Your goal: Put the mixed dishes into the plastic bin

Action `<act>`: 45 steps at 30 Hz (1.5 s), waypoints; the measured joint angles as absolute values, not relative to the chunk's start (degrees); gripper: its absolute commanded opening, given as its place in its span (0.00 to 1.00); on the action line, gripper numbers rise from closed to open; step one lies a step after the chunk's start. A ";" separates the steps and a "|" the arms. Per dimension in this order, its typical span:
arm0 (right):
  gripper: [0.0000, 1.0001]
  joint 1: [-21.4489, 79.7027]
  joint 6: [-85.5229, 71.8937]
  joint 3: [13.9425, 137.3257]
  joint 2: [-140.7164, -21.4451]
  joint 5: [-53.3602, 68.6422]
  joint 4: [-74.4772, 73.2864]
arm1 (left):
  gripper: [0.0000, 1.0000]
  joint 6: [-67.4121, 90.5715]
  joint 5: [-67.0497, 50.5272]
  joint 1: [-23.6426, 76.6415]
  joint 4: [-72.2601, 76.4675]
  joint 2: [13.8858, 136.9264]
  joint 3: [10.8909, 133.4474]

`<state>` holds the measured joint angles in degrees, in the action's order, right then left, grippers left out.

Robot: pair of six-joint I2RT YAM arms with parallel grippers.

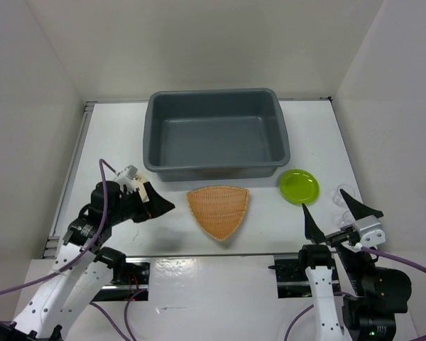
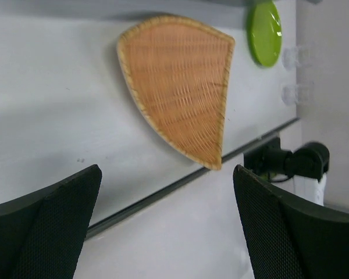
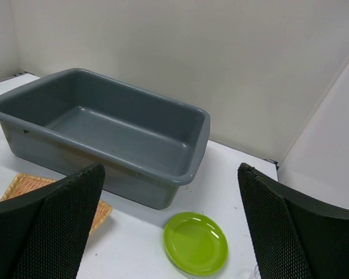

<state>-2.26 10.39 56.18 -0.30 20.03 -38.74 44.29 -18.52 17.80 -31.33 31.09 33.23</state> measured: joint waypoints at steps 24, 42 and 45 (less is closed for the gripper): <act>0.99 -3.81 10.46 56.18 -0.30 20.82 -38.76 | 1.00 51.37 -34.63 33.06 5.37 86.32 33.04; 0.99 -4.40 11.49 56.18 -0.30 21.71 -38.76 | 0.00 48.49 -35.68 33.74 7.70 90.26 35.48; 0.99 -4.40 11.64 56.18 -0.30 21.76 -38.76 | 0.00 48.01 -34.02 34.81 3.07 86.06 35.51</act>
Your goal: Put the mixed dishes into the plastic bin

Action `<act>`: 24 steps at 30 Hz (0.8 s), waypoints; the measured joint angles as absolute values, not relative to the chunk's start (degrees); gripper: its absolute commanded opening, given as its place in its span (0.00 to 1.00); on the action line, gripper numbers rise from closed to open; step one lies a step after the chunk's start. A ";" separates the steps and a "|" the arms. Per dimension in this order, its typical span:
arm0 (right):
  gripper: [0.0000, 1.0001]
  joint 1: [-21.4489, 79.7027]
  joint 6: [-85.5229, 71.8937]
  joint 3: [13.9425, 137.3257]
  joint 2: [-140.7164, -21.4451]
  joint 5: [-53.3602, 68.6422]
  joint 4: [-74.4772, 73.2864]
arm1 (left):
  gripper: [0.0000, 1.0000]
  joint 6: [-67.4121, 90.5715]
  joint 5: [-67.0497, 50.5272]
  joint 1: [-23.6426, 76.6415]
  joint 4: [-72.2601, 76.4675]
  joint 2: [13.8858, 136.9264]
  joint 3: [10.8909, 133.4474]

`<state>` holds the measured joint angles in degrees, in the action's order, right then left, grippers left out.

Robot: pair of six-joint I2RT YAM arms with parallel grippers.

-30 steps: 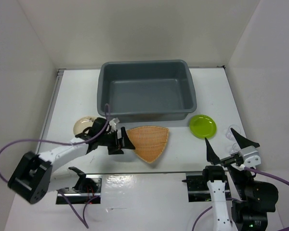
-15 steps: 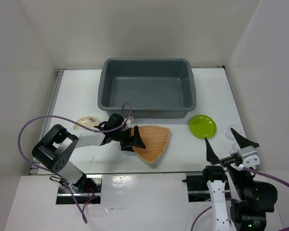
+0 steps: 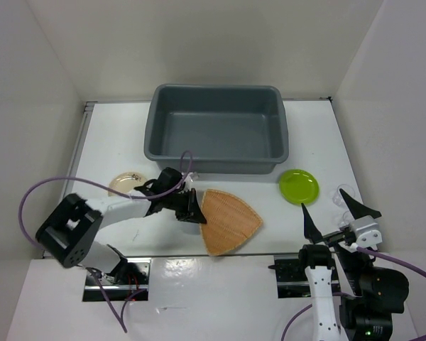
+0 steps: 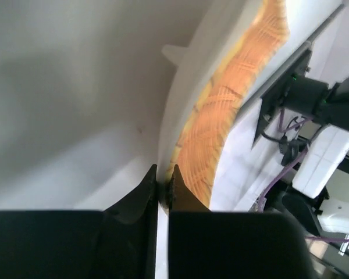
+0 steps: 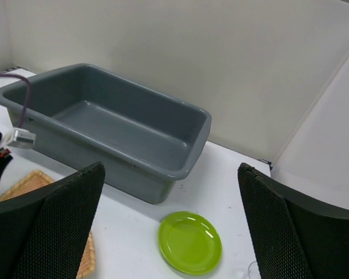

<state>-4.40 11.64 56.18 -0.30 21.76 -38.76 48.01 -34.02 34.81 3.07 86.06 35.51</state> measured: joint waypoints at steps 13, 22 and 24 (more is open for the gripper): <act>0.99 -4.40 11.66 56.18 -0.30 21.69 -38.76 | 0.00 48.45 -30.22 30.28 -18.72 71.79 79.11; 0.99 -4.40 11.68 56.18 -0.30 21.69 -38.81 | 0.00 57.12 -28.03 23.75 -11.11 97.58 95.29; 0.99 -4.40 11.68 56.18 -0.30 21.69 -38.85 | 0.00 57.93 -26.65 23.73 -11.77 105.97 97.73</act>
<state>-4.40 11.68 56.18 -0.30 21.69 -38.85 57.93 -26.65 23.73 -11.77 105.97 97.73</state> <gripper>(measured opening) 0.990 0.045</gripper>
